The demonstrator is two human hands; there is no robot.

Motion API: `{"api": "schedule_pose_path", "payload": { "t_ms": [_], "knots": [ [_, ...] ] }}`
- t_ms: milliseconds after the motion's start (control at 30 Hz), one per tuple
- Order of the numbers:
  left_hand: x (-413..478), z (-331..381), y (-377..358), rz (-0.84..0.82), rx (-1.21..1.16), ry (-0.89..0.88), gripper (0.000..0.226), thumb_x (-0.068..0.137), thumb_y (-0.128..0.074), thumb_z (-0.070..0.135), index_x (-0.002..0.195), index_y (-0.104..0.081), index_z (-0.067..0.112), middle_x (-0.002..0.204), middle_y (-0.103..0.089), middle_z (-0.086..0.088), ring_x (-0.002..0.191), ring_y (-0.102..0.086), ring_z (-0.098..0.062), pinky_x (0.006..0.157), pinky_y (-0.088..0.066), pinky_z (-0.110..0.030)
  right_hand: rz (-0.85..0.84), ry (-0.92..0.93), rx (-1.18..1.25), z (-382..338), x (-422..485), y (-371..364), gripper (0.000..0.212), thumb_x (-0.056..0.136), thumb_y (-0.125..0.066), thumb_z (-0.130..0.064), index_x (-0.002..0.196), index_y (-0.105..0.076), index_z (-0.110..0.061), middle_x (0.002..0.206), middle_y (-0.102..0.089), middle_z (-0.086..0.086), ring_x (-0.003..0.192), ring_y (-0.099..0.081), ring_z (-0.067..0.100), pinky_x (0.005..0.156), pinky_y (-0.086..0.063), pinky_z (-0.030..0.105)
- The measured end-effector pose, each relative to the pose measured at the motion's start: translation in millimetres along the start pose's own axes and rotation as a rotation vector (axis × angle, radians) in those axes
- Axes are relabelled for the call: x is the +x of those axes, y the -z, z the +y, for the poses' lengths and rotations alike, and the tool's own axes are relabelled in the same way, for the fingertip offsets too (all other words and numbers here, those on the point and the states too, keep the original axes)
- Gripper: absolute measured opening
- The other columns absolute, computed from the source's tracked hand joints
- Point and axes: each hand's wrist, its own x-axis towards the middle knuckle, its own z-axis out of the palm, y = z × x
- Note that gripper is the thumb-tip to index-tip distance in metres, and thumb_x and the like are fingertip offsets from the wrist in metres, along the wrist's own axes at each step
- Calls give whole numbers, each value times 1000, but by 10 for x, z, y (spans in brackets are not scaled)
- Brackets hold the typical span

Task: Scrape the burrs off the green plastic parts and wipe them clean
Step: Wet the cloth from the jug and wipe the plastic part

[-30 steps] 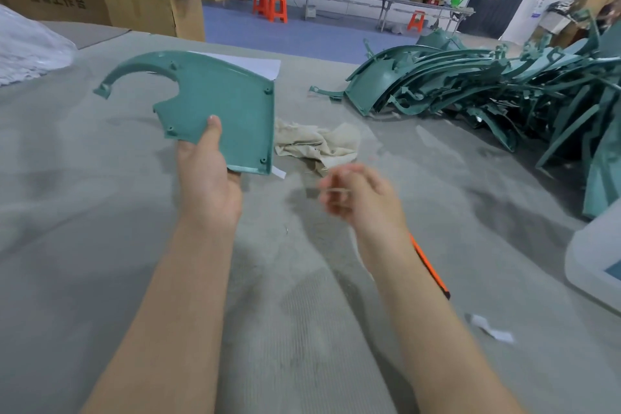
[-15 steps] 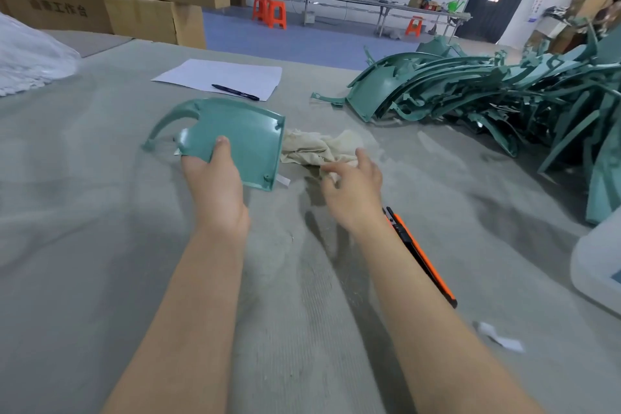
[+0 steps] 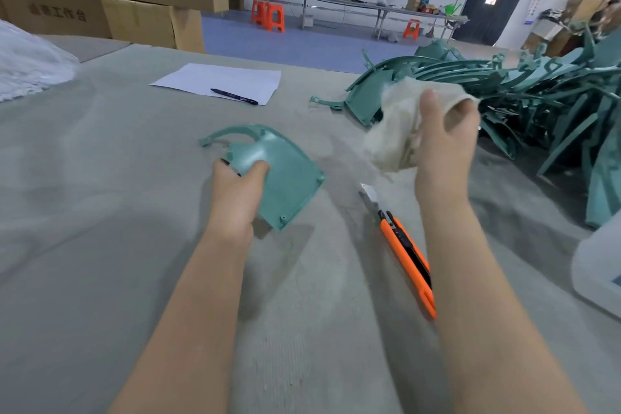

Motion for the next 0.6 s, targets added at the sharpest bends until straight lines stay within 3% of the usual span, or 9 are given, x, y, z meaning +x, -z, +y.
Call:
{"api": "schedule_pose_path", "payload": {
  "t_ms": [67,133,167,200,267,300,367,500,600],
  "knots": [
    [-52,22,-49,-65,-17,-19,27,88,-62,13,114,-57,16,105,-68,-1,96,-67,-20,82,-55,-35,-32,3,79,-61,-2,185,59,87,-66,-23,138,-39,-13,128,-54,-5,112,-55,-6,98,-44,17],
    [-120,40,-108,-167,-48,-41,14,91,-61,15,104,-62,22,103,-71,3,96,-69,-16,81,-55,-33,-59,-20,91,-82,-4,340,78,85,-66,-15,151,-25,-8,142,-48,1,126,-51,7,108,-43,31],
    [-161,49,-138,-224,-78,-43,12,94,-59,16,103,-63,22,103,-72,5,95,-69,-14,78,-56,-28,-66,-11,73,-99,-21,396,76,85,-64,-12,150,-27,-8,144,-48,5,128,-51,14,109,-43,37],
    [-204,57,-172,-279,-116,-37,13,95,-57,16,105,-64,21,103,-73,5,94,-70,-12,73,-56,-24,-75,22,49,-127,-52,423,65,86,-60,-7,146,-36,-6,138,-54,6,123,-55,14,105,-45,36],
    [-267,62,-224,-365,-178,-26,17,98,-52,17,109,-64,20,106,-73,5,94,-70,-10,70,-56,-20,-65,107,21,-150,-125,411,38,87,-48,7,124,-57,1,103,-66,0,91,-61,1,82,-50,22],
    [-286,58,-241,-394,-202,-23,18,99,-50,18,110,-64,21,107,-73,5,94,-70,-9,71,-56,-20,-41,121,25,-148,-164,387,34,86,-42,11,111,-63,0,89,-64,-3,76,-57,-2,72,-47,17],
    [-308,50,-265,-433,-230,-12,20,100,-48,19,112,-64,20,109,-72,4,96,-70,-10,73,-57,-21,-16,89,68,-156,-254,310,35,87,-36,12,96,-63,-8,78,-58,-3,68,-49,1,65,-42,16],
    [-299,25,-269,-463,-192,-30,21,101,-46,20,113,-63,20,107,-73,4,96,-70,-11,75,-57,-23,-63,-146,304,-148,-373,142,34,99,-36,-4,78,-59,-17,67,-59,-8,63,-52,5,59,-43,19],
    [-271,-4,-263,-429,-102,-79,20,101,-46,22,112,-63,24,103,-74,8,93,-70,-10,73,-57,-23,-70,-349,475,-77,-414,99,32,102,-48,-34,77,-59,-18,59,-57,-10,58,-56,4,60,-48,23]
  ]
}}
